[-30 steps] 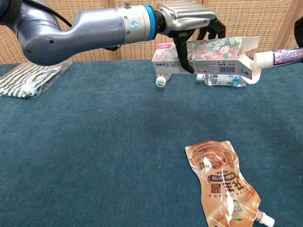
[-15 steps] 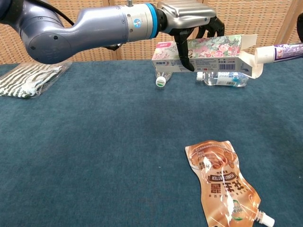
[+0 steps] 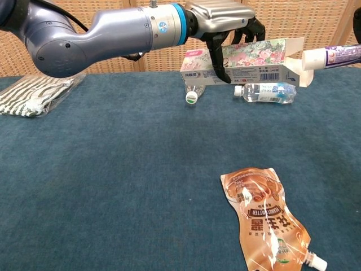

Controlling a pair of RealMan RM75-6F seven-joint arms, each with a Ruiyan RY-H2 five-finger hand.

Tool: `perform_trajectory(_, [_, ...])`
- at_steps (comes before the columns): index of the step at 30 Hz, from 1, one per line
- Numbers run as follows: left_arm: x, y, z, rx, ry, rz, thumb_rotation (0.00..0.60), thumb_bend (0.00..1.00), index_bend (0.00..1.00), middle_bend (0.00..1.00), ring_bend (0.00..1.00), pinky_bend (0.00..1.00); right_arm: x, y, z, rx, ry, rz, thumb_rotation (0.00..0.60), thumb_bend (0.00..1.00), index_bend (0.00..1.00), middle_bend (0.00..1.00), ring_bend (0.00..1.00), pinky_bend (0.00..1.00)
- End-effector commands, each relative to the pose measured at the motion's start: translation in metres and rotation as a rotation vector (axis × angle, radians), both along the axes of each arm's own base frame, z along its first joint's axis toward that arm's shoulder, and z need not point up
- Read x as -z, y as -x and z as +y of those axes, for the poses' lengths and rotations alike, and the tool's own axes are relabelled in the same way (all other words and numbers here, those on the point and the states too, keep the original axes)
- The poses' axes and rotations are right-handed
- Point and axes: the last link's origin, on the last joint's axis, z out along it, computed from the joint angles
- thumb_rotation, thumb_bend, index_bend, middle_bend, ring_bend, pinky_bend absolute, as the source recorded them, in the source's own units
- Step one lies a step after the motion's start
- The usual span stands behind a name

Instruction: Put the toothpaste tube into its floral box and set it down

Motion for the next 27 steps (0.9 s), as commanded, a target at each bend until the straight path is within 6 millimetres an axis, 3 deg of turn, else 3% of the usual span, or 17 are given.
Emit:
perform_trajectory(1, [0.001, -0.001, -0.001, -0.001, 0.002, -0.003, 0.600, 0.09, 0.48, 0.46, 0.45, 0.59, 0.002, -0.005, -0.003, -0.004, -0.004, 0.000, 0.600, 0.51, 0.60, 0.61, 0.45, 0.41])
perform_trajectory(14, [0.008, -0.008, -0.004, -0.022, 0.023, -0.030, 0.600, 0.09, 0.48, 0.46, 0.45, 0.59, 0.011, -0.021, -0.011, -0.009, -0.013, 0.006, 0.600, 0.51, 0.60, 0.61, 0.45, 0.40])
perform_trajectory(27, [0.019, -0.016, -0.009, -0.075, 0.079, -0.103, 0.600, 0.10, 0.48, 0.46, 0.45, 0.59, 0.018, -0.041, -0.007, -0.054, -0.007, 0.034, 0.600, 0.51, 0.60, 0.61, 0.45, 0.41])
